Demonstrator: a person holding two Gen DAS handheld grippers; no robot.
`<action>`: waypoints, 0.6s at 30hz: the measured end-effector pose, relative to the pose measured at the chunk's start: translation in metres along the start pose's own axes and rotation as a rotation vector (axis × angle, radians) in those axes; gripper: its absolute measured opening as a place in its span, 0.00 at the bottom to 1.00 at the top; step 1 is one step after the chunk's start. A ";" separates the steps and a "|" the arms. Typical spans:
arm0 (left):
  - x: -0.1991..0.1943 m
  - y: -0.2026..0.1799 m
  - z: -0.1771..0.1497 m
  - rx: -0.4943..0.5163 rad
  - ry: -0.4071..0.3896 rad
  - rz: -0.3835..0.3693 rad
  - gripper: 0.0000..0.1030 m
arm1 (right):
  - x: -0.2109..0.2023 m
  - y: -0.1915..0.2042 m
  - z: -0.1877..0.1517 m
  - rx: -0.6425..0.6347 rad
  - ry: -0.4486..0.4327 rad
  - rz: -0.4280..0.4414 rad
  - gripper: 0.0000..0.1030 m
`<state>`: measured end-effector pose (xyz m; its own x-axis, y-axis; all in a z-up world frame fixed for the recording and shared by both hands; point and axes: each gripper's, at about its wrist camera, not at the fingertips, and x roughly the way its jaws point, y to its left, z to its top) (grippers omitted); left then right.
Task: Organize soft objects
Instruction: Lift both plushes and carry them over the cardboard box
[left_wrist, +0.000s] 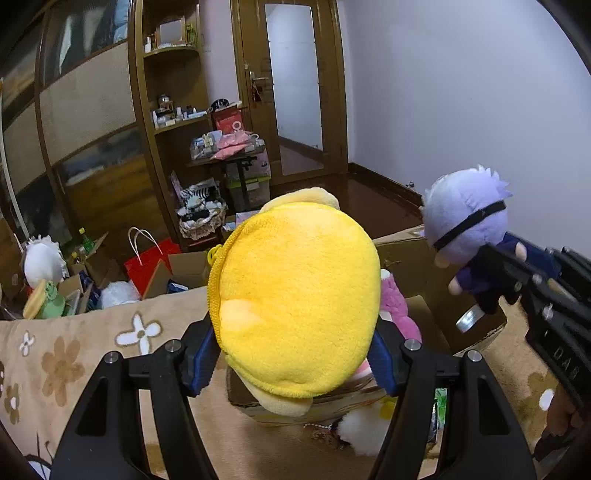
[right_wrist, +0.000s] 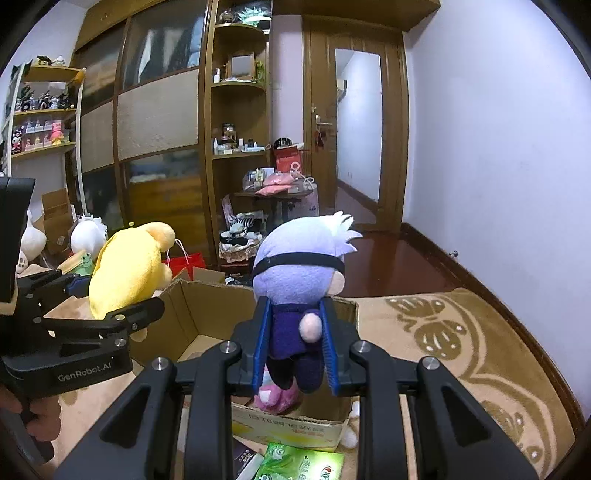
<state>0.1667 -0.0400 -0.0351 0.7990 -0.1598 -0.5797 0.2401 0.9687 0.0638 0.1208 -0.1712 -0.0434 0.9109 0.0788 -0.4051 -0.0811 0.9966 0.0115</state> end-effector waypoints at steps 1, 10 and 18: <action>0.002 0.001 -0.001 -0.009 -0.002 -0.006 0.66 | 0.003 0.002 -0.001 -0.006 0.011 0.007 0.27; 0.015 0.007 -0.002 -0.028 0.026 -0.023 0.67 | 0.013 0.010 -0.013 -0.026 0.062 0.032 0.27; 0.024 0.009 -0.002 -0.029 0.059 -0.040 0.69 | 0.014 0.008 -0.017 -0.018 0.076 0.045 0.28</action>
<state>0.1868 -0.0346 -0.0506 0.7548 -0.1875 -0.6286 0.2544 0.9670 0.0170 0.1264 -0.1627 -0.0647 0.8729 0.1206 -0.4728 -0.1287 0.9916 0.0153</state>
